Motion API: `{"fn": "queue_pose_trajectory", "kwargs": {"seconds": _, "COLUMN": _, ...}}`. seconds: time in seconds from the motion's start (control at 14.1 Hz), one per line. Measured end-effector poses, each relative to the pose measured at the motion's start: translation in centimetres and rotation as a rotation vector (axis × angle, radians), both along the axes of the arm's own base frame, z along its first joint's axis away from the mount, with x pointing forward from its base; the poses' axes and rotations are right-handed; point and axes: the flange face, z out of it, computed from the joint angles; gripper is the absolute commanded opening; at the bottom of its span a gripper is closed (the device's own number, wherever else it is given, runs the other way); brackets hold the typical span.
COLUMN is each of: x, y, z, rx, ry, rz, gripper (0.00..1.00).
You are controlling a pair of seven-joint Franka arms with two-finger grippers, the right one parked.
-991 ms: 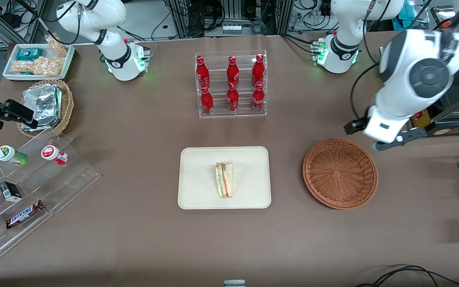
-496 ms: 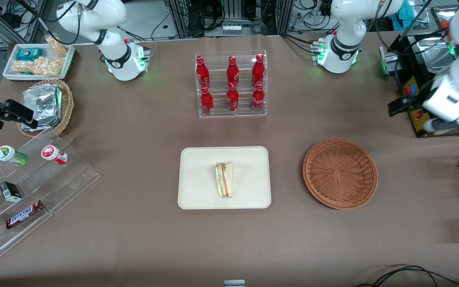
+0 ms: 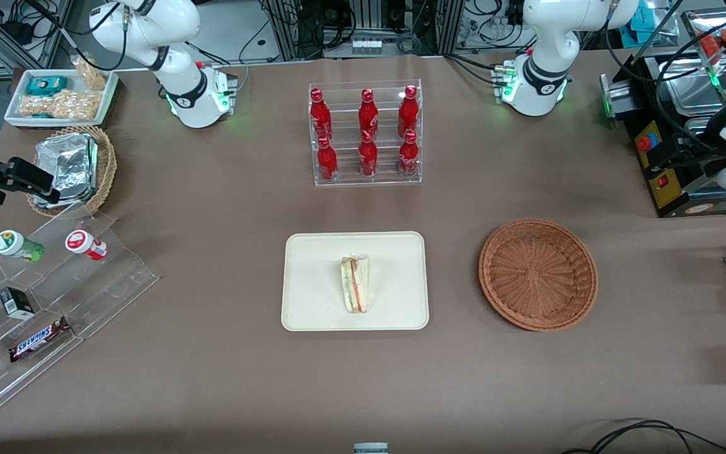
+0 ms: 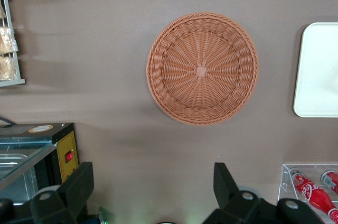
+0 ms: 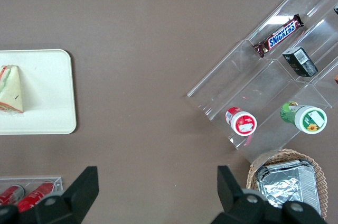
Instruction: Place sandwich from basket to tray
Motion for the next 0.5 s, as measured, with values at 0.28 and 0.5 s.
{"fn": "queue_pose_trajectory", "kwargs": {"seconds": 0.28, "x": 0.0, "y": 2.9, "z": 0.8, "rx": -0.056, "ry": -0.015, "rz": 0.058, "gripper": 1.00}}
{"fn": "queue_pose_trajectory", "kwargs": {"seconds": 0.5, "x": 0.4, "y": 3.4, "z": 0.2, "rx": -0.064, "ry": -0.009, "rz": 0.067, "gripper": 1.00}}
